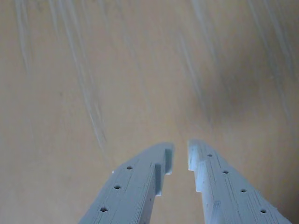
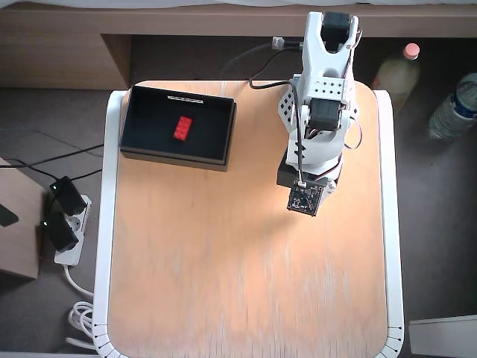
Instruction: Grasp a lego block and put it in the bin.
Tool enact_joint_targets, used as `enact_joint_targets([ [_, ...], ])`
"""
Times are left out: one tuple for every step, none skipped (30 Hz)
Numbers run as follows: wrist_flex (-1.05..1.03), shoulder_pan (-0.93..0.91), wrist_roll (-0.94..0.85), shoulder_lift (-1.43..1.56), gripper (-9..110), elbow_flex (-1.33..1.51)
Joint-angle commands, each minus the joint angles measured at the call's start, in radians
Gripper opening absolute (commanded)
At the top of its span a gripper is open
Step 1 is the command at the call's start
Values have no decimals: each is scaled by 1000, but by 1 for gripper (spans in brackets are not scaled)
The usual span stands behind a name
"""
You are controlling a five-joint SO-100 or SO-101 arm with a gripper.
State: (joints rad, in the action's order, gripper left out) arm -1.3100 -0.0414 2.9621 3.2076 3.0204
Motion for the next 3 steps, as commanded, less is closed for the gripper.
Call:
enact_joint_targets([
  [-8, -2, -3, 87, 0, 155],
  [-8, -2, -3, 87, 0, 155],
  [-8, -2, -3, 87, 0, 155],
])
